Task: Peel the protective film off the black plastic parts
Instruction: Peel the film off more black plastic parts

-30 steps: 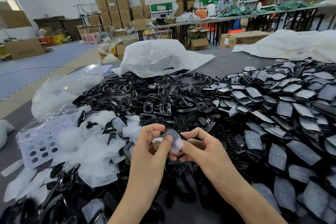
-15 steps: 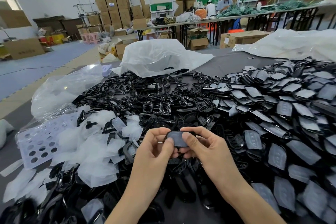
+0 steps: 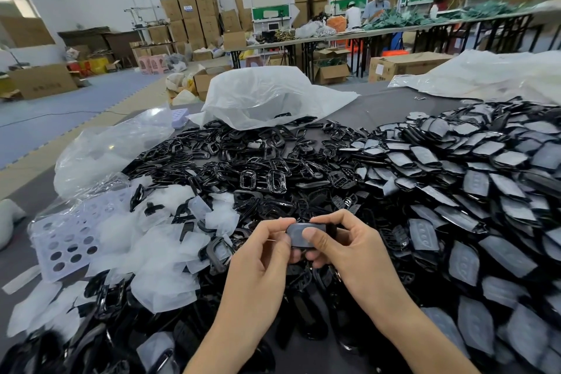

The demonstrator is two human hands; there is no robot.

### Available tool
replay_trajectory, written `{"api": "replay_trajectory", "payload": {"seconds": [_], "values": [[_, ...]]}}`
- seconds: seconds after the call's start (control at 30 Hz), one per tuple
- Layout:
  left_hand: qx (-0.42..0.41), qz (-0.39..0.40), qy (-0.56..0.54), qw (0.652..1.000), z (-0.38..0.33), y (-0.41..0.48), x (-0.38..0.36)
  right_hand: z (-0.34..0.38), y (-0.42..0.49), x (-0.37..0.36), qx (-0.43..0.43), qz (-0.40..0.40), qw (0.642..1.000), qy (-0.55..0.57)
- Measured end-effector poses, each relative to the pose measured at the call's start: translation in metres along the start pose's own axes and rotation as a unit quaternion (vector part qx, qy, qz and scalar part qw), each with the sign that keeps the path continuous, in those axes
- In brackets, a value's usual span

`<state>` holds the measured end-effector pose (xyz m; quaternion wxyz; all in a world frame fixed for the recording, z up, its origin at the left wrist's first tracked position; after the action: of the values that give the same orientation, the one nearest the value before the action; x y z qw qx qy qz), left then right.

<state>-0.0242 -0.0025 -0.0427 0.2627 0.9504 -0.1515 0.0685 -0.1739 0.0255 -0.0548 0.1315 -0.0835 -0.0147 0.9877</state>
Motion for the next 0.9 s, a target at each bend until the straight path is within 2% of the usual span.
{"api": "replay_trajectory", "payload": {"seconds": [0.33, 0.63, 0.9], "values": [[0.038, 0.008, -0.013, 0.999, 0.0016, 0.0041, 0.0002, 0.0000, -0.0021, -0.0011, -0.003, 0.027, 0.998, -0.052], [0.009, -0.019, -0.010, 1.000, -0.0009, 0.0013, -0.0010, 0.0038, -0.0022, -0.0029, -0.011, 0.019, 1.000, -0.002], [0.019, 0.000, -0.017, 1.000, 0.0020, 0.0007, -0.0027, 0.0040, -0.0027, -0.0053, -0.009, 0.031, 0.999, 0.036]]}}
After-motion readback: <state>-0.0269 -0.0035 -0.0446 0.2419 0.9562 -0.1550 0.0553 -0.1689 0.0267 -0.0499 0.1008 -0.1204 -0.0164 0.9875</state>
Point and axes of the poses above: each hand's wrist, its own y-axis towards the middle knuckle, its own x-axis out of the back of the hand, z = x × y, the point moved 3 cm from there along y, towards the middle knuckle, and after that the axes turned 12 degrees about -x, right-handed, at the moved point
